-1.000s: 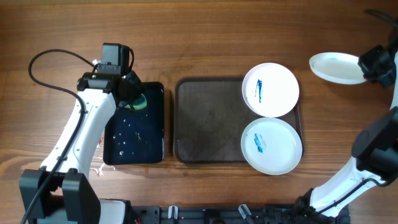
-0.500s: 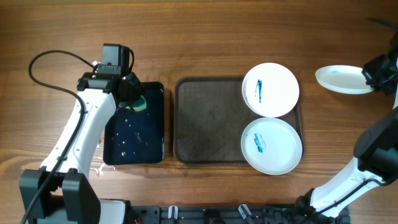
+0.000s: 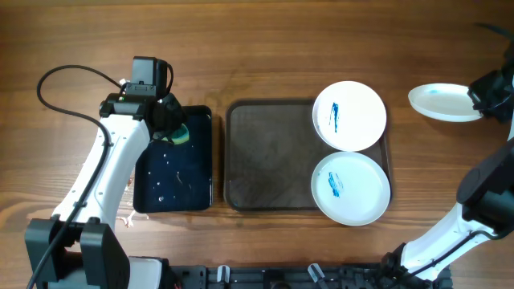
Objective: Clean dirty plates on tray and stack at the side
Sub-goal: 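Lower the plate onto the table at the right and release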
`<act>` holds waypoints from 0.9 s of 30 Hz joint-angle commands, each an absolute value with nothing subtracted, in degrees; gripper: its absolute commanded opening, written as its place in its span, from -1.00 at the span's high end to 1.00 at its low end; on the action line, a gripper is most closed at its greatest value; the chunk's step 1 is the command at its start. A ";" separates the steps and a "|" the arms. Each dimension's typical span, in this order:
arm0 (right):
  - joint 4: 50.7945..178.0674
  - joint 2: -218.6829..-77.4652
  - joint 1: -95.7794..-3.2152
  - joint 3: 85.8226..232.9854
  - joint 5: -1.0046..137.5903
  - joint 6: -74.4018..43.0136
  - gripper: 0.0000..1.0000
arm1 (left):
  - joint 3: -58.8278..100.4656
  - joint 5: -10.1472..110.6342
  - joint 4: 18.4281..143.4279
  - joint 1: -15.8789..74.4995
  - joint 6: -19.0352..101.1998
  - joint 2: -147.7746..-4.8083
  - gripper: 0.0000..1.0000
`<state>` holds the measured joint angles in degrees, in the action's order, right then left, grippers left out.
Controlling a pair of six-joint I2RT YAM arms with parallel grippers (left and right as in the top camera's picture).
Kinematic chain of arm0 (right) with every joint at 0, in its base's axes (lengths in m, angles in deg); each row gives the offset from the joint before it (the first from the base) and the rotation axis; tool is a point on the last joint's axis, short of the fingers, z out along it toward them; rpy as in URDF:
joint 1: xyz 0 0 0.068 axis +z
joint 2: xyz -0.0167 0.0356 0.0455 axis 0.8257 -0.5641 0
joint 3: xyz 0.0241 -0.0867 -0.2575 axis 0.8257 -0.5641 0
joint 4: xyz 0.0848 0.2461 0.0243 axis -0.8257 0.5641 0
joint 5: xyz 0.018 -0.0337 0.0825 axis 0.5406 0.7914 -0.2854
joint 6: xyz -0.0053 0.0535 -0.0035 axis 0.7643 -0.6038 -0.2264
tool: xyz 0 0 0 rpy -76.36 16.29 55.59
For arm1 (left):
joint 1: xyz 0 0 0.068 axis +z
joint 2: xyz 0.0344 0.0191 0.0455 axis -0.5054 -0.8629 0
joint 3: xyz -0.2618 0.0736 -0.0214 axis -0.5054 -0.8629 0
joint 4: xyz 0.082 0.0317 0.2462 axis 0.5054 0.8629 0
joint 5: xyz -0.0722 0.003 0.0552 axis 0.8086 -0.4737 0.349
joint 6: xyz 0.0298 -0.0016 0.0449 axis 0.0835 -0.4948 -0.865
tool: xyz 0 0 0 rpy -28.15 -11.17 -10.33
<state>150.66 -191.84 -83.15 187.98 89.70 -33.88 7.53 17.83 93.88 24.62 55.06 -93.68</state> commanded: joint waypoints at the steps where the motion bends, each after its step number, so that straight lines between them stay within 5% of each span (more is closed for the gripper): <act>1: 150.99 -192.17 -83.50 187.70 90.93 -34.78 0.91 | 8.56 16.80 94.25 24.36 54.78 -93.96 0.92; 23: 138.16 -192.19 -83.50 165.93 89.31 -36.55 0.91 | 8.56 16.80 95.08 24.36 54.75 -93.96 0.92; 24: 138.24 -192.19 -83.50 165.47 89.33 -36.98 0.85 | 8.56 16.80 95.08 24.36 54.75 -93.96 0.92; 26: 138.27 -192.19 -83.50 165.38 88.54 -36.52 0.22 | 8.56 16.80 95.04 24.36 54.78 -93.96 0.92; 27: 138.33 -192.19 -83.50 165.38 88.19 -36.28 0.20 | 8.56 16.80 94.97 24.36 54.78 -93.96 0.92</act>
<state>138.40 -191.84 -83.15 165.73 89.26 -35.91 7.53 17.81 95.15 24.62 55.06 -93.68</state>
